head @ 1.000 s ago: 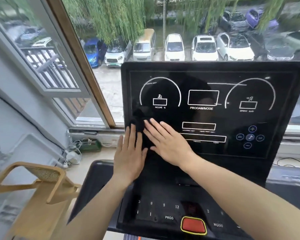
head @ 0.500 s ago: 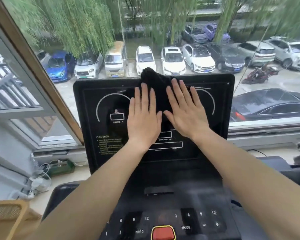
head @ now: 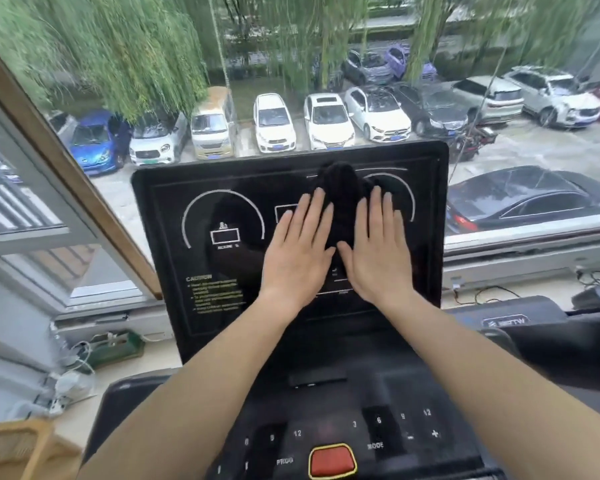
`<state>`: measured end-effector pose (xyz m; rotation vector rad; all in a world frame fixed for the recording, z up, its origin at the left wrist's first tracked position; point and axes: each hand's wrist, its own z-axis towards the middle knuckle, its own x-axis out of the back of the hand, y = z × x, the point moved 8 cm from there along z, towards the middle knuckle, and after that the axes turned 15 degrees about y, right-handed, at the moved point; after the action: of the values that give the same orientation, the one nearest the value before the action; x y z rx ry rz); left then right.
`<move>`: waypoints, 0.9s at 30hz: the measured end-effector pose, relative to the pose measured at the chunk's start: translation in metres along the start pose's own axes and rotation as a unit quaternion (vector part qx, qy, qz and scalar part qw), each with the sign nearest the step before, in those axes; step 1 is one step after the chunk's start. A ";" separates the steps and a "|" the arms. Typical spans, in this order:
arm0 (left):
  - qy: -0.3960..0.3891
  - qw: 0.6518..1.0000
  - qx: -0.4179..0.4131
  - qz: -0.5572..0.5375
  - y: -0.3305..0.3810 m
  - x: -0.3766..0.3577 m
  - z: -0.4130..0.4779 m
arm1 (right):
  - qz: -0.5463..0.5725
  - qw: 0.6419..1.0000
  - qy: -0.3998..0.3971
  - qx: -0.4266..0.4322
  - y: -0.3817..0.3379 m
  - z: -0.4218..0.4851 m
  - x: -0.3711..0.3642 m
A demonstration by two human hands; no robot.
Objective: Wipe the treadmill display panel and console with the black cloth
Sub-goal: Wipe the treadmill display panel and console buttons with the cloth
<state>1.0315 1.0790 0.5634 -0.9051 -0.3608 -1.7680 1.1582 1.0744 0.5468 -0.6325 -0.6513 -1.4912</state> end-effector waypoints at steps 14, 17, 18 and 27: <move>-0.058 0.978 0.192 0.063 -0.146 0.015 -0.145 | 0.095 0.954 0.014 0.283 -0.217 -0.020 -0.008; -0.022 0.986 0.161 0.033 -0.100 0.009 -0.096 | 0.073 0.971 0.037 0.223 -0.136 0.003 -0.005; -0.008 0.989 0.148 0.022 -0.080 0.007 -0.074 | 0.064 0.978 0.038 0.196 -0.106 0.011 -0.002; 0.000 0.999 -0.021 -0.046 0.101 -0.035 -0.017 | 0.001 0.997 -0.059 -0.051 0.086 -0.063 -0.025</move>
<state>1.1209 1.0529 0.5081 -0.9317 -0.3716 -1.8662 1.2449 1.0448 0.4869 -0.8032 -0.6673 -1.4999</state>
